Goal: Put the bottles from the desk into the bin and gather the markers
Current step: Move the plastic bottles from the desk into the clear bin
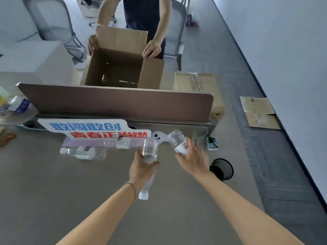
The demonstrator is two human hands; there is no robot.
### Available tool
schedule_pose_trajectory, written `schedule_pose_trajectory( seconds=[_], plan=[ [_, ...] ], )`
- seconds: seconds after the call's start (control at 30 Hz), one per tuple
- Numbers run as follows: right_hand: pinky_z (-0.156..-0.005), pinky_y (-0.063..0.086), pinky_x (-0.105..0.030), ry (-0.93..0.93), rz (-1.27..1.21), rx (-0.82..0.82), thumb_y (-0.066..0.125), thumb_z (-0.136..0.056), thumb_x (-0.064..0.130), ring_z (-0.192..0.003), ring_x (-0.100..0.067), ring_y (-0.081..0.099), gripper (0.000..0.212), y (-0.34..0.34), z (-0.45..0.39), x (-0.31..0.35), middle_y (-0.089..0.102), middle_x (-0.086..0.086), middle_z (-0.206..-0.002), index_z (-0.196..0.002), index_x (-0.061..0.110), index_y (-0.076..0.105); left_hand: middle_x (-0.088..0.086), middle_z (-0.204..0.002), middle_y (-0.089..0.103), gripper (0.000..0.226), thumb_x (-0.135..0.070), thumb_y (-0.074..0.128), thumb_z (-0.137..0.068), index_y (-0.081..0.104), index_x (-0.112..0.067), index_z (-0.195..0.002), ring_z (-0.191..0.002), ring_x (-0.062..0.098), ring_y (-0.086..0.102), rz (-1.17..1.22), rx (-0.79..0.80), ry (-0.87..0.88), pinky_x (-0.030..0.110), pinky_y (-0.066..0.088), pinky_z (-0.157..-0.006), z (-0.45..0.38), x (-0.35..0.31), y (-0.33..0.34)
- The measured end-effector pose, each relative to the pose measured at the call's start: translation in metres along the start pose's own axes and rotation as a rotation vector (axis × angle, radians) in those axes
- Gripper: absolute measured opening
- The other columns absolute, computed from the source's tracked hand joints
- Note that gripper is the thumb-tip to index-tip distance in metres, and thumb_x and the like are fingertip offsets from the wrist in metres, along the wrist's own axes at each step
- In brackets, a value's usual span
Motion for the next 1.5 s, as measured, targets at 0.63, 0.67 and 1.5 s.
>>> schedule_pose_trajectory(
  seconds=[0.63,0.67,1.5],
  plan=[
    [-0.077,0.047,-0.037,0.539,-0.102,-0.475,0.059,-0.086,0.058,-0.098,-0.026,0.068,0.056,-0.165,0.21,-0.241,0.071,0.002,-0.109,-0.131,0.025,0.051,-0.011,-0.097,0.067,0.057,-0.032,0.076,-0.077,0.051,-0.037,-0.128,-0.089,0.013,0.065,-0.209,0.57,0.35,0.03,0.047,-0.07,0.179,-0.065,0.245],
    [-0.074,0.045,-0.036,0.566,-0.115,-0.481,0.058,-0.087,0.058,-0.094,-0.025,0.067,0.055,-0.171,0.225,-0.265,0.071,0.002,-0.107,-0.129,0.024,0.051,-0.01,-0.097,0.067,0.057,-0.032,0.076,-0.077,0.05,-0.037,-0.127,-0.09,0.016,0.066,-0.24,0.588,0.36,0.031,0.048,-0.073,0.194,-0.064,0.267],
    [-0.084,0.047,-0.037,0.981,-0.582,-0.11,0.063,-0.09,0.03,-0.114,-0.031,0.059,0.077,-0.118,0.279,-0.58,0.053,-0.013,-0.143,-0.156,0.016,0.027,-0.002,-0.101,0.065,0.055,-0.031,0.075,-0.084,0.04,-0.032,-0.125,-0.079,0.018,0.067,-0.484,0.622,0.171,0.032,0.052,-0.062,0.281,-0.024,0.54]
  ],
)
Point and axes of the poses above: each hand's wrist, its own z-axis away from the middle knuckle, its own y-axis out of the palm, x = y × z, the point moved 3 cm from there along -z, towards the middle knuckle
